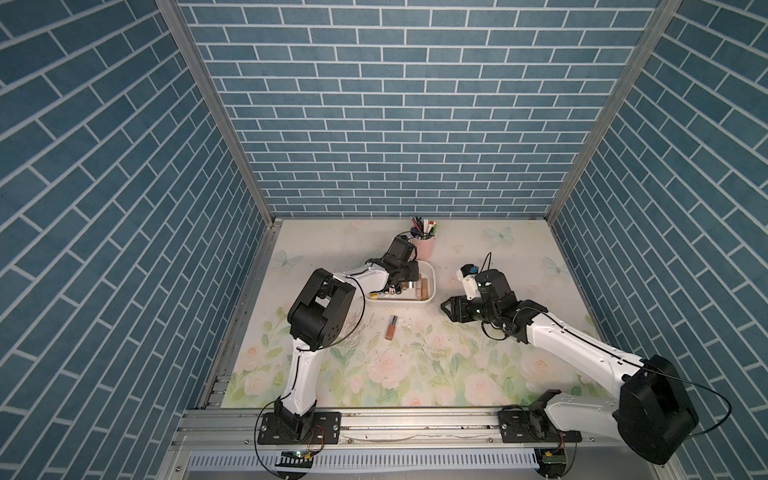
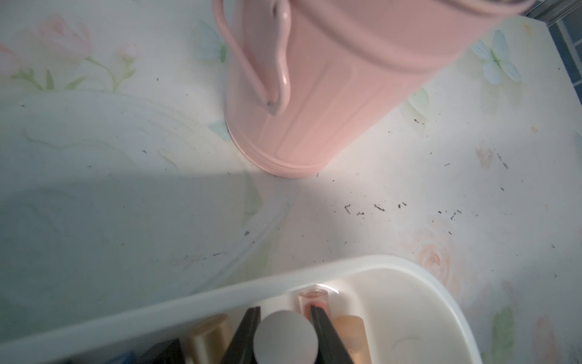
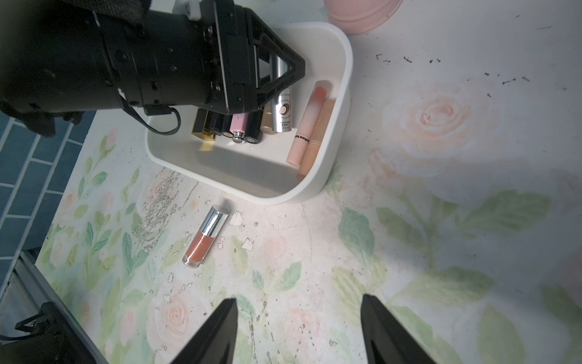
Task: Put the lipstick into the storage box
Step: Place the lipstick in the storage box.
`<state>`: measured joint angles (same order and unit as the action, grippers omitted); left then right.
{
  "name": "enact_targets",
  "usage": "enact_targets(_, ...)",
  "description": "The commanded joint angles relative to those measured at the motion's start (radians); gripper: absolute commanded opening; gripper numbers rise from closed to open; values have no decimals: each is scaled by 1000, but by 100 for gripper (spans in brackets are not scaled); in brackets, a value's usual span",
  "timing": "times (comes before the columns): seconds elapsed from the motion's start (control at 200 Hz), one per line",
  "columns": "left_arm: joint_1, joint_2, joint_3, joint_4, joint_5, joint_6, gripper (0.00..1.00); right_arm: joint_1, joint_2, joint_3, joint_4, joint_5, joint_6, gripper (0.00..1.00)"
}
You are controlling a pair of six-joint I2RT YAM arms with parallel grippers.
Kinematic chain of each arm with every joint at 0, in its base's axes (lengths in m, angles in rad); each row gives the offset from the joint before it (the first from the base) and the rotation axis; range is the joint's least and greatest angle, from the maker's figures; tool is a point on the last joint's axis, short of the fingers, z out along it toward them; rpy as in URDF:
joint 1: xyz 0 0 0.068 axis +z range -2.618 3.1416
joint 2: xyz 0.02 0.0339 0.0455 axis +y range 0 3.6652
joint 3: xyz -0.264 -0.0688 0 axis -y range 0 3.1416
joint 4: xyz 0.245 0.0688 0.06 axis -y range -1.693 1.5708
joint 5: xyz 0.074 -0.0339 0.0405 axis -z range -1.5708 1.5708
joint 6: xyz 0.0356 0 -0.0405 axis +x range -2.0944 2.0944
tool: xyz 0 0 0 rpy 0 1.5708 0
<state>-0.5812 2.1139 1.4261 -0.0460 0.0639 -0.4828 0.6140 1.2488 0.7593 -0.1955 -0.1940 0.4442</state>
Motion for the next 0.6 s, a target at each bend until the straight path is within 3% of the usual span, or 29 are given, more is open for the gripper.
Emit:
enact_targets(0.0,4,26,-12,14,-16,-4,11,-4,-2,8,-10,9,-24,66)
enact_targets(0.595,16,65,-13,-6,-11,-2,26,-3,-1,3,-4,7,-19,66)
